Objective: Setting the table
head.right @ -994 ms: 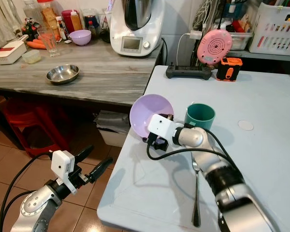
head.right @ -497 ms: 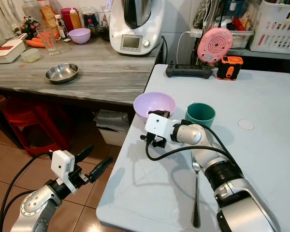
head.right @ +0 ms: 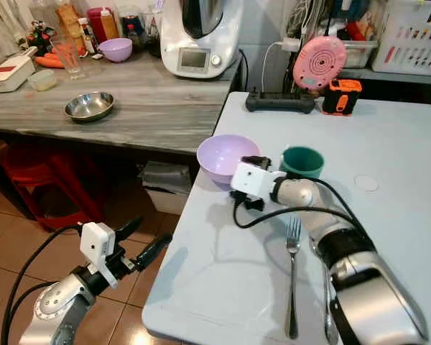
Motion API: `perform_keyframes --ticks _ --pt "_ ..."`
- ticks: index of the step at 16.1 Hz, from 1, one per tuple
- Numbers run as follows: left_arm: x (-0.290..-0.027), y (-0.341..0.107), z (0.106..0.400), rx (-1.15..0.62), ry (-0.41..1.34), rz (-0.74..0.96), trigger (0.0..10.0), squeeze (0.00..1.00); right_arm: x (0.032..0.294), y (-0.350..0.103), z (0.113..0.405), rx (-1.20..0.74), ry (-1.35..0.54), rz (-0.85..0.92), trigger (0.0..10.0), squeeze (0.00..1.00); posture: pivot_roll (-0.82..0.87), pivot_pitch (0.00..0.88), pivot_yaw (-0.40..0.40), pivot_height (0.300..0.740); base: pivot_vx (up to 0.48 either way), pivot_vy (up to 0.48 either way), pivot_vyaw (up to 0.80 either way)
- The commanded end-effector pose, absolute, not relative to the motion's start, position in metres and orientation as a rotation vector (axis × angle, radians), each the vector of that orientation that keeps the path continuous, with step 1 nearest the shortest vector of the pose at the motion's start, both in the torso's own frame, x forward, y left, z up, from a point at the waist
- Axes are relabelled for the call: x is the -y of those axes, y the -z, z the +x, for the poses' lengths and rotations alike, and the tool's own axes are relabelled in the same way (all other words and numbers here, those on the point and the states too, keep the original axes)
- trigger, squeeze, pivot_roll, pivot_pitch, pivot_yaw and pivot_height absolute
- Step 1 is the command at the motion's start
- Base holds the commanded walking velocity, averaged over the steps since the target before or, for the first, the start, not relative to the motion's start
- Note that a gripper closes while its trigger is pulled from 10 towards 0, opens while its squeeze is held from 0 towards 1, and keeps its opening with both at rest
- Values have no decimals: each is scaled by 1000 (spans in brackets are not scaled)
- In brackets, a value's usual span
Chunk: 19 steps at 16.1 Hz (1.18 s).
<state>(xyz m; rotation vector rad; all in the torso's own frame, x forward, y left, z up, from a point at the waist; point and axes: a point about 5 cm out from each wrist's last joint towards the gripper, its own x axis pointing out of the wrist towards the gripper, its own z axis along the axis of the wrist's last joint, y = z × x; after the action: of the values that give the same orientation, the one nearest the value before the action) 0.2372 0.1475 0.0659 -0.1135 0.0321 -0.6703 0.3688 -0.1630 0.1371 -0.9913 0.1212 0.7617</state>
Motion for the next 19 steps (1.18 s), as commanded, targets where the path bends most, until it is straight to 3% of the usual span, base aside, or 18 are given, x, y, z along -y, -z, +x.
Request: perform_keyframes --ticks 1,2,8,19 --pt "-148 -69 237 -29 676 -94 10000 0 162 -141 373 -109 -751 -1018 6980 0 -21 40 81 740 0 0 0" --pt "-148 -68 237 -31 675 -93 10000 0 163 -139 374 -118 -745 -1043 0 0 -19 40 81 740 0 0 0" --pt "-149 -65 236 -48 660 -88 10000 0 156 -140 377 -23 -724 -1208 0 0 -2 28 71 740 0 0 0" --pt "-147 -64 237 -29 664 -92 10000 0 158 -141 376 46 -715 -1248 0 0 -4 23 68 740 0 0 0"
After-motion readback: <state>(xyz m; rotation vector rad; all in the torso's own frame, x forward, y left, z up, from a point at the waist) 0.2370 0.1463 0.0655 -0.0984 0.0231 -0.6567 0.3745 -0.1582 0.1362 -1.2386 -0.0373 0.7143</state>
